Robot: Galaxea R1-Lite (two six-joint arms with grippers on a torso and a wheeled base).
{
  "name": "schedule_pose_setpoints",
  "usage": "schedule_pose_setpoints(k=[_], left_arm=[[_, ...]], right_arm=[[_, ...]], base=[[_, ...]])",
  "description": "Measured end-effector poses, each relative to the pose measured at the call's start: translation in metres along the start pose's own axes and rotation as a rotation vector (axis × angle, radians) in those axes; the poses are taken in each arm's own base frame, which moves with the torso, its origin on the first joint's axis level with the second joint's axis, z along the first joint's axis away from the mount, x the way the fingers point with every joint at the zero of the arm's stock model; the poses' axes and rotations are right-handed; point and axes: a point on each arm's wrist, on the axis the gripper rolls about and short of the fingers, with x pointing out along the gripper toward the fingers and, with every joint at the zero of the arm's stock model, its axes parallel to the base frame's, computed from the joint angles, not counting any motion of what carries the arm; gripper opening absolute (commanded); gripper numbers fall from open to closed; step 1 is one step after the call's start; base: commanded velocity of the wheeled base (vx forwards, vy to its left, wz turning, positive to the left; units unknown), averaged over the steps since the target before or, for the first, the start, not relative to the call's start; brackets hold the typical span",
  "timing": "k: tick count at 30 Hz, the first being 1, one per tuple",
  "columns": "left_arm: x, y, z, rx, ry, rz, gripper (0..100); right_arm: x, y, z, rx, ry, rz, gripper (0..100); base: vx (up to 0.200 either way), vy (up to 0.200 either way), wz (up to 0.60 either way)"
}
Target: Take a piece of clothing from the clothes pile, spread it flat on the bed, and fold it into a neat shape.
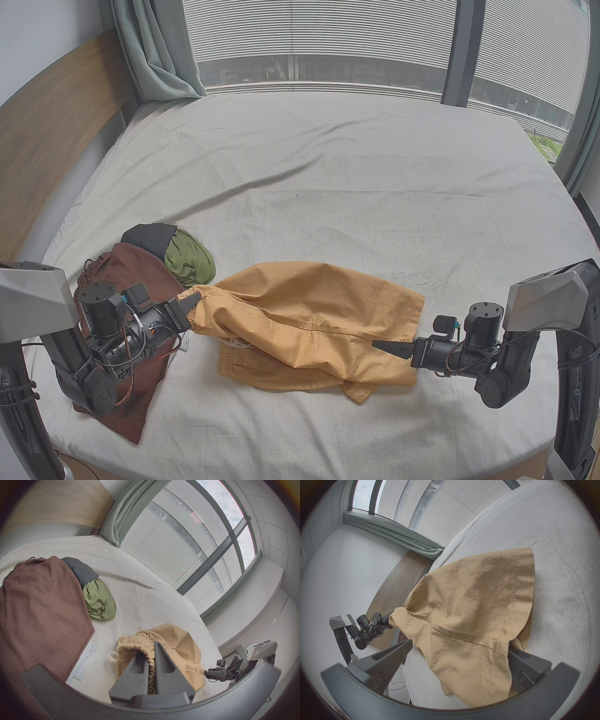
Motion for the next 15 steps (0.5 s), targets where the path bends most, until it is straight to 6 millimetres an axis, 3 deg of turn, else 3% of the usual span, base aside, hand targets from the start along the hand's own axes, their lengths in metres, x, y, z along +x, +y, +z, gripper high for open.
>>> schedule_pose_setpoints(k=[8,9,15], left_arm=[[0.0002,-0.0006,-0.0006,0.0,0.002,-0.002,0],[0.0002,-0.0006,-0.0006,0.0,0.002,-0.002,0],[0.0003,-0.0008,-0.0006,-0.001,0.002,-0.003,0]], right_arm=[[0.0044,0.0009,0.0007,-0.006,-0.007,0.002,100],[0.0048,0.0004,0.0009,-0.007,-0.013,-0.006,0],[0.0067,-0.0016,0.0007,-0.009,-0.022,-0.02,0]], base=[[0.0,0.0,0.0],[0.0,0.0,0.0],[0.0,0.0,0.0]])
